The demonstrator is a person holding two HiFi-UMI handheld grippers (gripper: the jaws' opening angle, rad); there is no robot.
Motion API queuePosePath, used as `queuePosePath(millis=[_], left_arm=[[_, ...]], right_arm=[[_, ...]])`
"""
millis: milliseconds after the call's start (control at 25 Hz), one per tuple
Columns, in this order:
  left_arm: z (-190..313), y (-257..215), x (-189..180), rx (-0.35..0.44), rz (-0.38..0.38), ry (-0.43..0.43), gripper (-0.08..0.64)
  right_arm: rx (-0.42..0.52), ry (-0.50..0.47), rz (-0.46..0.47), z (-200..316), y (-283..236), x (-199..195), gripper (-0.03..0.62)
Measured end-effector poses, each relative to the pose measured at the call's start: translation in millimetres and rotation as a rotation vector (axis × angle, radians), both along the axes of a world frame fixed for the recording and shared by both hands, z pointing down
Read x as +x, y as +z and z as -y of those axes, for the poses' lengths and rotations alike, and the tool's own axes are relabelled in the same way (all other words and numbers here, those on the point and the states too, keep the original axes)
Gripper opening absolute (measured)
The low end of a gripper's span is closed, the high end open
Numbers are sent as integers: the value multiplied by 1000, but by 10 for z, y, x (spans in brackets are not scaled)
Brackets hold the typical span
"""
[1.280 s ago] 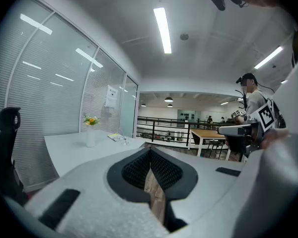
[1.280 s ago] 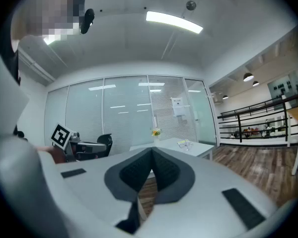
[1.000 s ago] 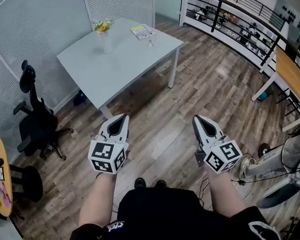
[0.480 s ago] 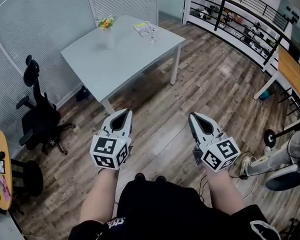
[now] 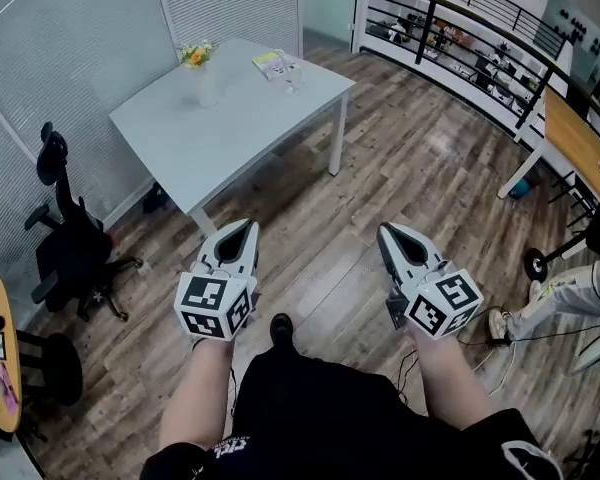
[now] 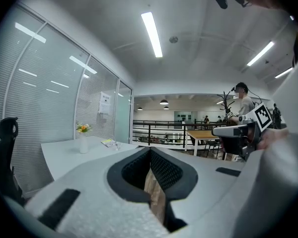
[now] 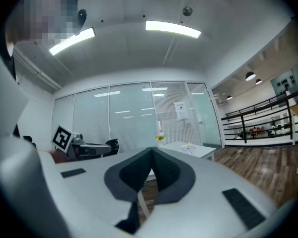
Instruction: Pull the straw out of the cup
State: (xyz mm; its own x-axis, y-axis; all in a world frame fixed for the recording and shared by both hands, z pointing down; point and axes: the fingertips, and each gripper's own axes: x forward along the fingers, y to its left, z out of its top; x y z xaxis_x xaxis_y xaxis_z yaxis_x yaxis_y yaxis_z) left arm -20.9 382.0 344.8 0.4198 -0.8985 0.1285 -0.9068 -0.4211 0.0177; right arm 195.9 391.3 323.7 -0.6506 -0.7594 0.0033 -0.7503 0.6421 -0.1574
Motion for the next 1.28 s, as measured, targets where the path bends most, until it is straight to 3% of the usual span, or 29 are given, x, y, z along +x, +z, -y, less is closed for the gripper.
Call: queuePosePath(millis=[760,1280], left_arm=[[870,112,-75,-18,-8,62,11],[1865,124,-600,-16,-48,64,18]], right_arm=[[-36,27,6,784,55,-88,6],[-59,7,-17,1742,88,-682,6]])
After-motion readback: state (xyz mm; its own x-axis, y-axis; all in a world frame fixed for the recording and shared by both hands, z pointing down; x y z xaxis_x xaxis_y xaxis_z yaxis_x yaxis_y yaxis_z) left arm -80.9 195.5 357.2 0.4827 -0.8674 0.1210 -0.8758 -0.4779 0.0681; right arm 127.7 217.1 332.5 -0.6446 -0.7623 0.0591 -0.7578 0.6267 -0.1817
